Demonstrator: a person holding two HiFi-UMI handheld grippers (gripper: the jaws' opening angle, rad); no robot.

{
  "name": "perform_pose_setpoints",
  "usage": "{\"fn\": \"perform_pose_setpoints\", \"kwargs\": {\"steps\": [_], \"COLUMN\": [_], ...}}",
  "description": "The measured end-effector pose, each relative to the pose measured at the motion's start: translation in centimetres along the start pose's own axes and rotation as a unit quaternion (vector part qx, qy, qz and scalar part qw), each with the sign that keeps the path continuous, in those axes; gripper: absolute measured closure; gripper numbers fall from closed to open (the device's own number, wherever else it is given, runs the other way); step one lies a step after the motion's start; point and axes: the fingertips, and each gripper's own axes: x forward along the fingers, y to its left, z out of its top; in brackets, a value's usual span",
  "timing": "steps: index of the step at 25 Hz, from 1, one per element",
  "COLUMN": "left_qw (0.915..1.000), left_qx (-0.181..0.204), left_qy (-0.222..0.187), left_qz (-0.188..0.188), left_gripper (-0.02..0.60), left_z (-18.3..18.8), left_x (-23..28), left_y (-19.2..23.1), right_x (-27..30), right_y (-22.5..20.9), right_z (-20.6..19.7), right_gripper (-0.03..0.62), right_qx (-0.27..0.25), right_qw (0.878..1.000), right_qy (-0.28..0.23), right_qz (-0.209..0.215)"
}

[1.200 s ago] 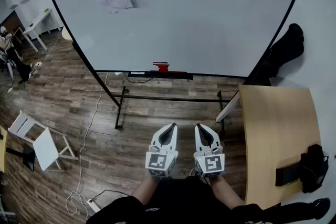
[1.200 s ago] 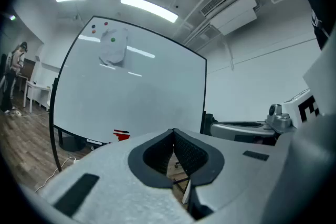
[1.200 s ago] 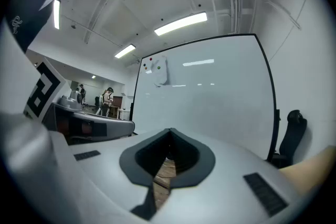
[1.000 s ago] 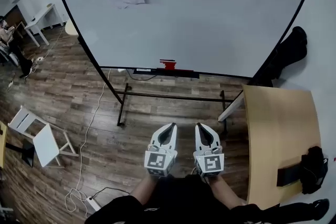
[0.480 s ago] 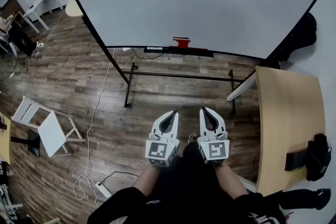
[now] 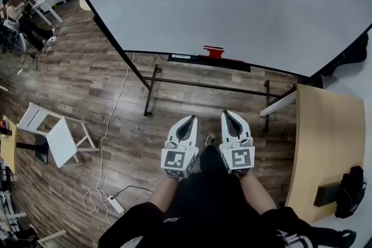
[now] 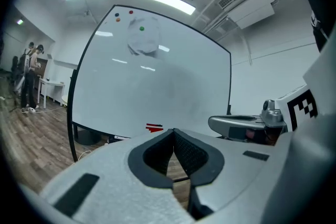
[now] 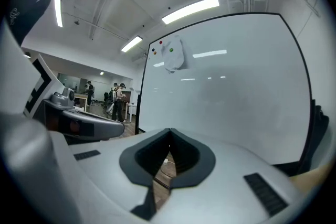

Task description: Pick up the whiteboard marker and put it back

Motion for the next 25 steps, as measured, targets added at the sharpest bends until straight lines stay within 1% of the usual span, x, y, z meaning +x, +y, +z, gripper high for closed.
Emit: {"fn": "perform_pose_setpoints", "kwargs": {"steps": [6, 8, 11, 15, 19, 22, 25], "left_qw": [0.9995, 0.9991, 0.9979, 0.9948, 0.9909, 0.9877, 0.9839], "left_qx": [0.002, 0.003, 0.001, -0.011, -0.022, -0.023, -0.039], "left_qy": [0.012, 0.022, 0.041, 0.050, 0.055, 0.058, 0.059], "left_qz": [0.028, 0.037, 0.050, 0.089, 0.120, 0.143, 0.164], "left_gripper": [0.575, 0.575, 0.575, 0.575, 0.575, 0.575, 0.575], "left_z": [1.0, 1.0, 0.5, 0.1, -0.2, -0.4, -0.8], "left_x": [6.4, 8.4, 10.4, 11.5, 12.1, 11.9, 11.6], "left_y": [2.6, 3.4, 4.3, 6.1, 8.6, 10.9, 13.5], "right_x": [6.4, 8.7, 11.6, 14.4, 17.5, 19.7, 22.1], "right_y": [-3.3, -4.2, -4.7, -4.3, -3.7, -2.2, -1.0], "right_z": [-1.1, -1.1, -1.6, -3.1, -3.4, -3.5, -3.7], "right_gripper": [0.592, 0.592, 0.592, 0.592, 0.592, 0.592, 0.592], "right_qx": [-0.020, -0.023, -0.019, -0.041, -0.060, -0.098, -0.139], "right_qw": [0.998, 0.997, 0.994, 0.988, 0.982, 0.973, 0.964], "right_qy": [0.020, 0.029, 0.044, 0.058, 0.069, 0.077, 0.089], "right_qz": [0.047, 0.060, 0.093, 0.140, 0.168, 0.196, 0.206]}}
